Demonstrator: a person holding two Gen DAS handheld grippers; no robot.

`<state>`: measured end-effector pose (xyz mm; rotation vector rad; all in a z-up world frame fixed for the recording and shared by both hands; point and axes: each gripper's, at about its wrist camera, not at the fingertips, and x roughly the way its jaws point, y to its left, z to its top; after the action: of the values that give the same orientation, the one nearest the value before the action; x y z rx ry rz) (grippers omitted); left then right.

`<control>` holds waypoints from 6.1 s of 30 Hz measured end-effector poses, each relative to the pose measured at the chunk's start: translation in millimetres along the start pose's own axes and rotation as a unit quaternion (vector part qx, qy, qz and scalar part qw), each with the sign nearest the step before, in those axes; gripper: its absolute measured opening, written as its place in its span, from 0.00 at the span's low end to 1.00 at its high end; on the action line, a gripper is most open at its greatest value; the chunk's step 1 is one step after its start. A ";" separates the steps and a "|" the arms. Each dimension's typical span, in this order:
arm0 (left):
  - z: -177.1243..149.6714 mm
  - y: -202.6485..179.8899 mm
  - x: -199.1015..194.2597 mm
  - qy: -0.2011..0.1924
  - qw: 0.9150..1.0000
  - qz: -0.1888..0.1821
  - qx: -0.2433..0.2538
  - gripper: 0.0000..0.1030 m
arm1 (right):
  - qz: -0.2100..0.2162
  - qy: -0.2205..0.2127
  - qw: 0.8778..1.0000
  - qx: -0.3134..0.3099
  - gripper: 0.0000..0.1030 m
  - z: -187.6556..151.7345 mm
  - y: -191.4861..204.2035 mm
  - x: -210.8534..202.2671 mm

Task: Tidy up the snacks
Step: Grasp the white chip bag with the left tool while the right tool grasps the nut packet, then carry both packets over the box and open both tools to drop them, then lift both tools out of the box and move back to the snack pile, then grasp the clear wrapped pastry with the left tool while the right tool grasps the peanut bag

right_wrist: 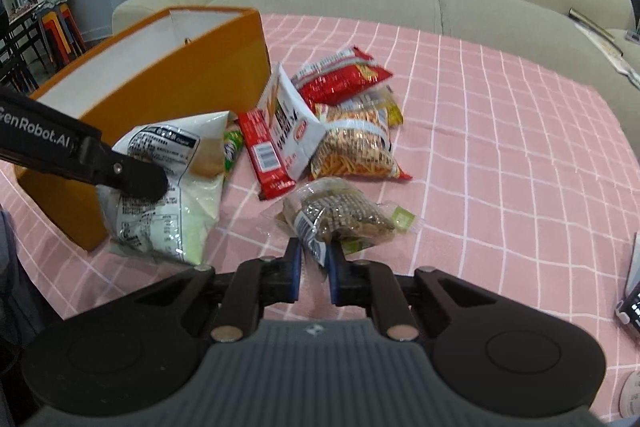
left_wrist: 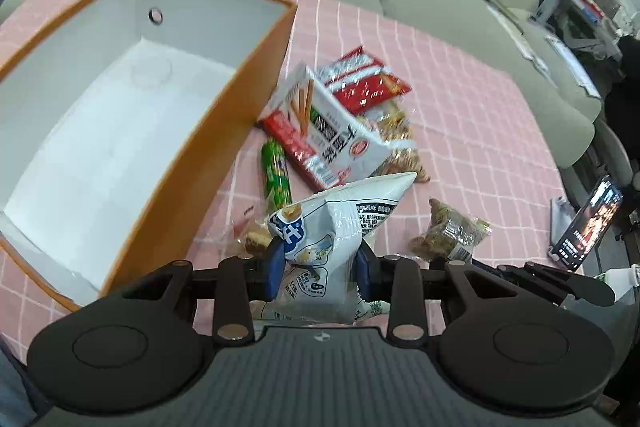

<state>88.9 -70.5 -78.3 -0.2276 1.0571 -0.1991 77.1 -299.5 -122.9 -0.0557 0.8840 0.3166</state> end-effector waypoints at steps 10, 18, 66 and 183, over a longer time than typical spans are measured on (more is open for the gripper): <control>9.7 -0.8 -46.0 -0.064 0.998 -0.013 0.021 0.38 | 0.006 -0.052 0.998 -0.025 0.09 19.7 24.6 -40.7; 31.3 23.3 -84.5 -0.107 0.994 -0.007 0.012 0.38 | 0.038 -0.103 0.991 -0.074 0.09 61.8 61.3 -61.7; 90.0 154.0 35.8 0.203 0.959 0.149 0.132 0.40 | 0.181 0.219 0.927 -0.245 0.07 142.9 224.1 118.5; -8.6 -0.7 76.4 0.016 0.996 0.051 0.067 0.65 | -0.018 0.039 0.989 -0.145 0.58 27.7 3.7 86.0</control>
<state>117.8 -92.5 -146.0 -0.0497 1.0795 -0.1803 147.6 -269.6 -171.0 -0.3539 0.9080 0.4099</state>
